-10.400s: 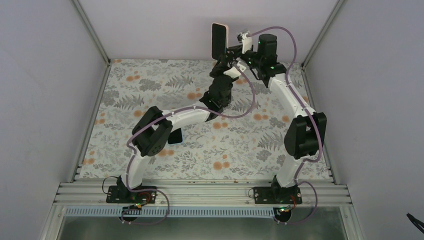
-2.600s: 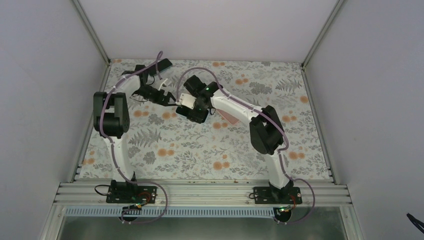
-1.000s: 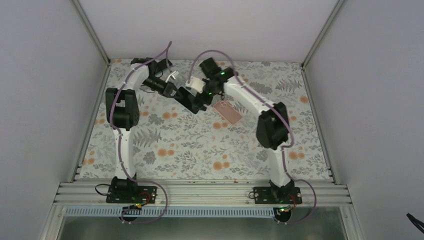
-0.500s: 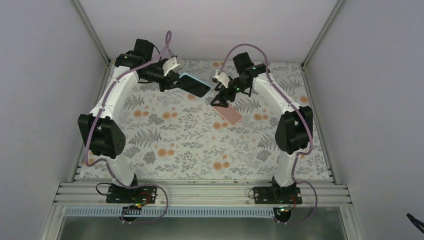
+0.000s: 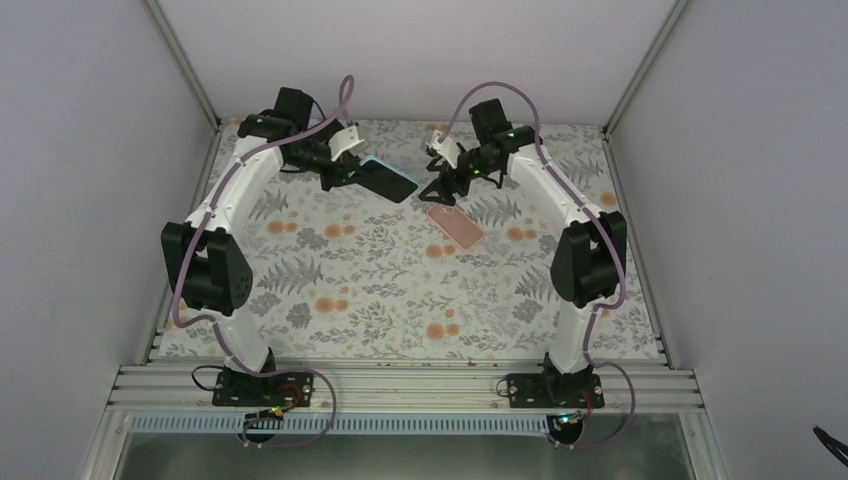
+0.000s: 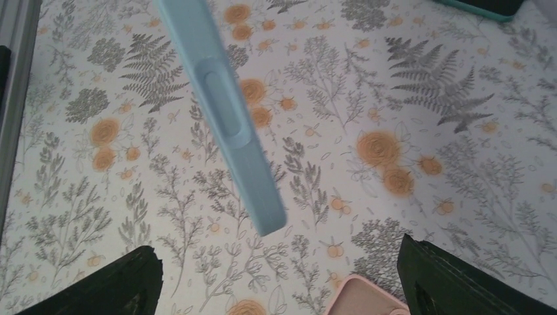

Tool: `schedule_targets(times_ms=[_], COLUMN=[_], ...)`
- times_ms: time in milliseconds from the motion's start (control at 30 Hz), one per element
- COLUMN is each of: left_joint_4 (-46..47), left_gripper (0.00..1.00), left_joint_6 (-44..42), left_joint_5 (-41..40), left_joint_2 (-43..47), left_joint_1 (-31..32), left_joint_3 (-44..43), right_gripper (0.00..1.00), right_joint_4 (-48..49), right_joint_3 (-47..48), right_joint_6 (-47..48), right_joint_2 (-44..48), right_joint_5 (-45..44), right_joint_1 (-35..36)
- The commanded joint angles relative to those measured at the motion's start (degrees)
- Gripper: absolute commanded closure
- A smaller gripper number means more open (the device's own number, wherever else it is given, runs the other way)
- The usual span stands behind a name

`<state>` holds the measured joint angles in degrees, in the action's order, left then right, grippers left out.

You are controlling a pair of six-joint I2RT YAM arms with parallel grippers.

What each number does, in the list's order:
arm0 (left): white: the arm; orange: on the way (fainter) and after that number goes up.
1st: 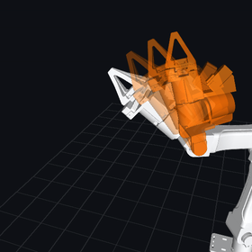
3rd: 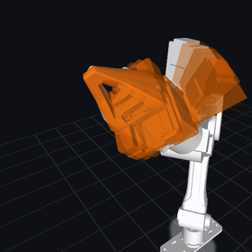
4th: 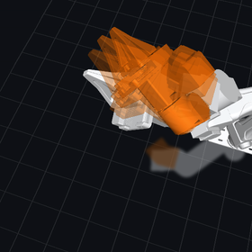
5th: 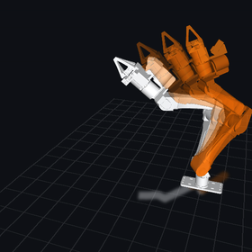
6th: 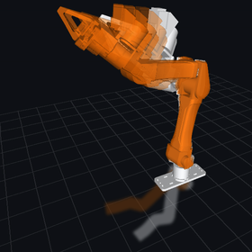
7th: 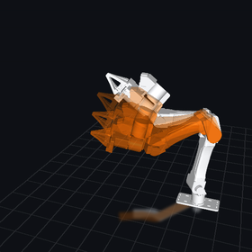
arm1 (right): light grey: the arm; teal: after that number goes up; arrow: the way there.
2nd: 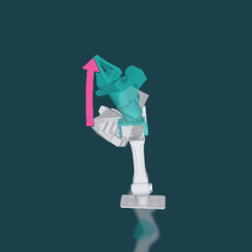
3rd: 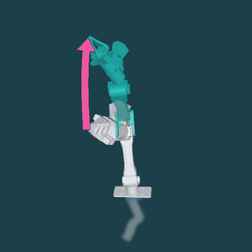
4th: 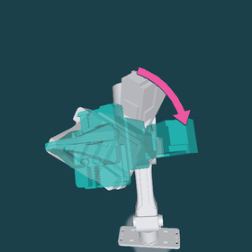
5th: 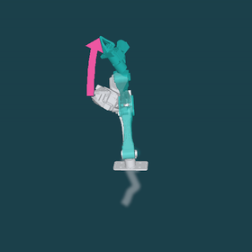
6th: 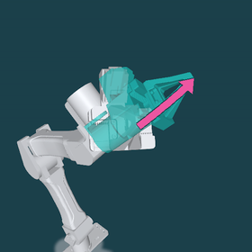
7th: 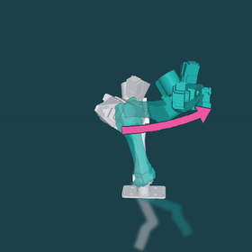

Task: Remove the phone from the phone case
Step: Pick up the phone at the center of the board, then remove the phone case from the phone.

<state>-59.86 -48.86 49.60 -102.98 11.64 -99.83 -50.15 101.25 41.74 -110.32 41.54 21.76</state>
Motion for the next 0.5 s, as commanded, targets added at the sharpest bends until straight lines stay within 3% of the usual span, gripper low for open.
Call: schedule_targets(times_ms=[0,100,467], left_joint_4=[1.1,0.4,0.3], left_gripper=[0.98,0.98,0.98], left_joint_6=[-1.8,-2.1,-1.6], left_joint_5=[2.2,2.2,2.5], left_joint_2=[1.2,1.3,2.2], left_joint_1=[0.0,0.1,0.5], left_joint_3=[-0.7,-0.7,-0.3], right_gripper=[0.09,0.13,0.14], right_joint_4=[3.0,3.6,6.1], right_joint_3=[2.9,4.3,7.1], right_joint_6=[-1.2,-1.9,-4.1], right_joint_2=[-2.1,-3.5,-6.7], right_joint_5=[0.3,-1.4,-4.4], right_joint_1=[-1.0,-1.0,-1.4])
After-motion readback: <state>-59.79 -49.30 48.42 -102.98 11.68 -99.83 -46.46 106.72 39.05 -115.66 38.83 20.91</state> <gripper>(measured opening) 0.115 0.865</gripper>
